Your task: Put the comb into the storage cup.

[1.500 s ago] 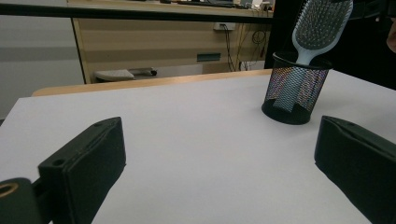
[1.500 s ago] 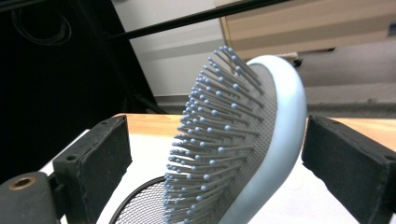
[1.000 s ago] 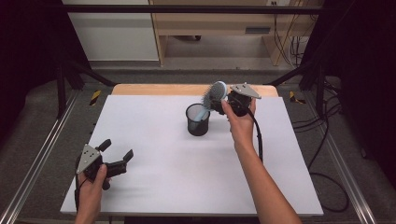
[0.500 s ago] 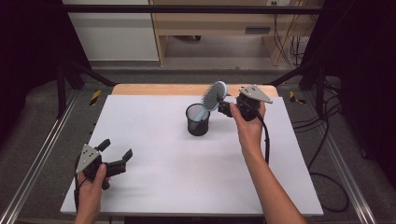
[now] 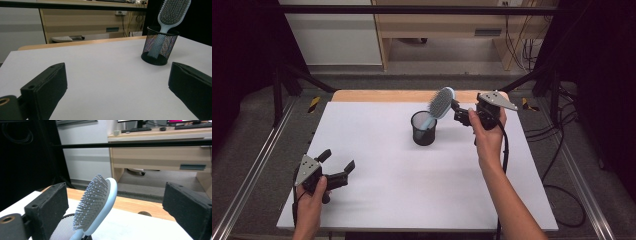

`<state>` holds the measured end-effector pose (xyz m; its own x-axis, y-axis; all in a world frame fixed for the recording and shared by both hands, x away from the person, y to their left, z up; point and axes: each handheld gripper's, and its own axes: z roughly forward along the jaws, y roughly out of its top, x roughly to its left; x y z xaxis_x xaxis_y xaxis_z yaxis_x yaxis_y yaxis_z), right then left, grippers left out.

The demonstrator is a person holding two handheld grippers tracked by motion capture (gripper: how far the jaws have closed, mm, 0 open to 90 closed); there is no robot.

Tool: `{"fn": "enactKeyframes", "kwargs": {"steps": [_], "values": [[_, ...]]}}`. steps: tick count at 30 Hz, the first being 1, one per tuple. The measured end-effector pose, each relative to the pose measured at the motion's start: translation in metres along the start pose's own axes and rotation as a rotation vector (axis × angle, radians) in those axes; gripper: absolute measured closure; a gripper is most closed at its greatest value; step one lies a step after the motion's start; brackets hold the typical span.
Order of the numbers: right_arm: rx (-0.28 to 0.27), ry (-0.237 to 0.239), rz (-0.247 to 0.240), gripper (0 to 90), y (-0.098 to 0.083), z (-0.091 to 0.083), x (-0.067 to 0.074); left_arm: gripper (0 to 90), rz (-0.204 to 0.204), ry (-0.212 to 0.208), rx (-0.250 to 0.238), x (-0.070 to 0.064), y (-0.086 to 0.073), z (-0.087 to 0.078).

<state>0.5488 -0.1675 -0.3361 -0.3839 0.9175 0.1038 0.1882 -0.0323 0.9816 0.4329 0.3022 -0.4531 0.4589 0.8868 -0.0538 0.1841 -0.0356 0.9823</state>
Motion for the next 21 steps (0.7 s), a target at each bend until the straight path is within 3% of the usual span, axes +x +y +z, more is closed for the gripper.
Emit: {"fn": "enactKeyframes", "kwargs": {"steps": [9,21], "values": [[-0.024,0.028,-0.012,3.3,0.006,-0.007,-0.007,2.0,0.0,0.001,-0.001,0.0,0.0,-0.001],[-0.047,0.046,-0.051,3.9,0.013,-0.012,-0.004,2.0,-0.002,0.007,-0.006,0.001,0.001,-0.003]]}}
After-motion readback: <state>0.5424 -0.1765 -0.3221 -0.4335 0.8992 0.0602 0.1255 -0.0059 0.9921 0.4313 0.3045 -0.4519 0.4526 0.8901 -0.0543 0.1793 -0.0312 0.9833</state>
